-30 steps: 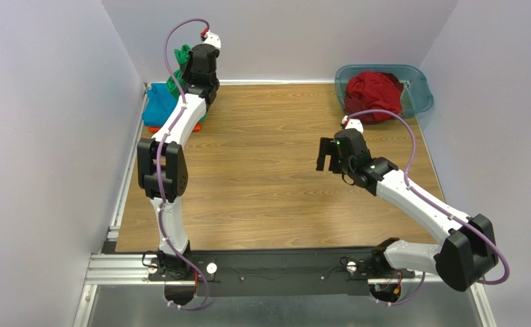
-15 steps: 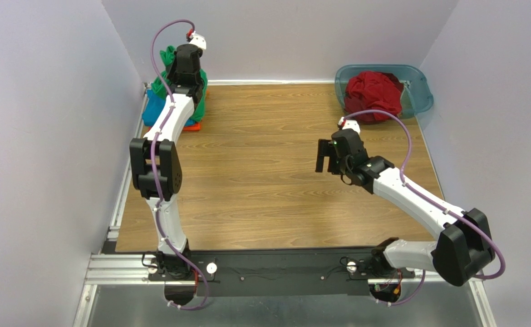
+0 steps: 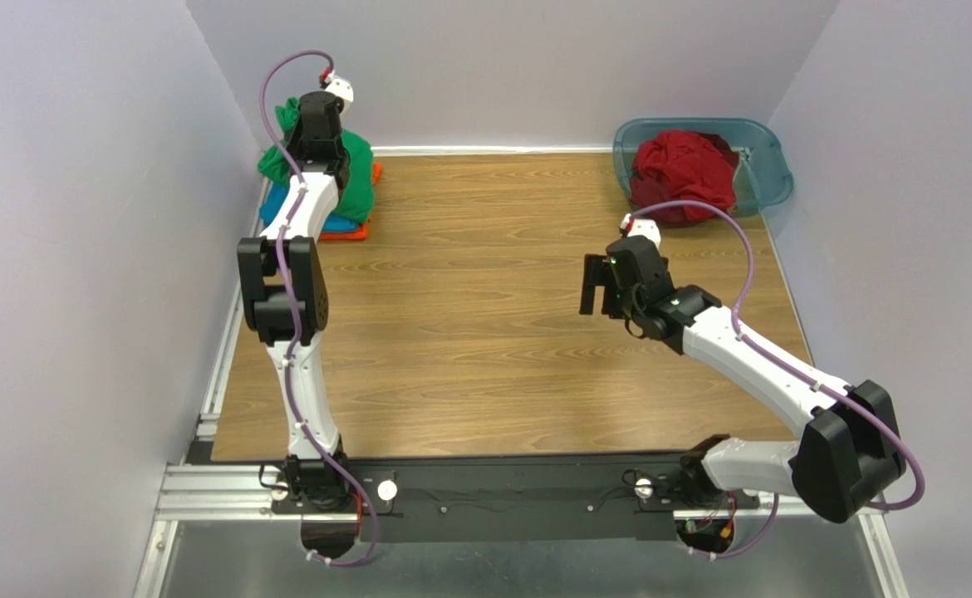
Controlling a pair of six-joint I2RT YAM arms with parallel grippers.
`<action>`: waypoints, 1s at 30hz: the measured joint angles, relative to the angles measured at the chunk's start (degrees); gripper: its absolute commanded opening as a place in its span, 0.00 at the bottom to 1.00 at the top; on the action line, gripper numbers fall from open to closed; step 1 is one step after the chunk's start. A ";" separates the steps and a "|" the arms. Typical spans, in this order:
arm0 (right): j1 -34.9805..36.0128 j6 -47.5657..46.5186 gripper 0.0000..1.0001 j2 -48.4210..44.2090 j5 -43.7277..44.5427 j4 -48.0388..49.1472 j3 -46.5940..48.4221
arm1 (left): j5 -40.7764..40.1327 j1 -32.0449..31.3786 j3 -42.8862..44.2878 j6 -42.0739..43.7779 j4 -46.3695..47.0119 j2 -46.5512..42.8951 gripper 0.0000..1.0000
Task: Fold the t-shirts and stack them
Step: Neatly place the folded tshirt to the corner
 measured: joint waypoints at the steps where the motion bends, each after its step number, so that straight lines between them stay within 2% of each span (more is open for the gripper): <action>1: 0.00 0.00 1.00 -0.07 0.31 -0.02 0.00 | 0.11 0.31 0.55 0.15 0.17 0.87 0.00; 6: 0.00 0.00 1.00 -0.28 1.73 -0.09 -0.13 | 0.20 2.05 3.56 1.09 0.61 5.70 0.00; 9: 0.00 0.00 1.00 -0.28 2.19 -0.11 -0.15 | 0.20 2.43 4.13 1.05 0.61 6.32 0.15; 10: 0.00 0.00 1.00 -0.28 2.38 -0.11 -0.15 | 0.15 2.49 4.26 0.96 0.68 6.32 0.23; 13: 0.00 0.00 1.00 -0.28 2.60 -0.11 -0.15 | 0.09 2.64 5.01 0.55 0.79 6.32 0.39; 14: 0.00 0.00 1.00 -0.28 2.60 -0.11 -0.15 | 0.04 2.64 5.09 0.57 0.87 6.32 0.51; 16: 0.00 0.00 1.00 -0.28 2.60 -0.15 -0.15 | -0.09 2.62 5.16 0.13 1.20 6.32 0.63; 17: 0.00 0.00 1.00 -0.28 2.60 -0.15 -0.15 | -0.15 2.64 5.16 0.04 1.22 6.32 0.81; 18: 0.00 0.00 1.00 -0.28 2.60 -0.20 -0.15 | -0.22 2.67 5.16 -0.28 1.14 6.32 0.91; 20: -0.07 0.00 1.00 -0.42 2.60 -0.31 -0.17 | -0.33 2.69 5.09 -1.44 0.63 6.10 0.98; 30: -0.09 0.00 1.00 -4.72 2.58 -0.48 -1.14 | 0.33 2.69 1.81 -4.55 -0.79 -1.97 0.98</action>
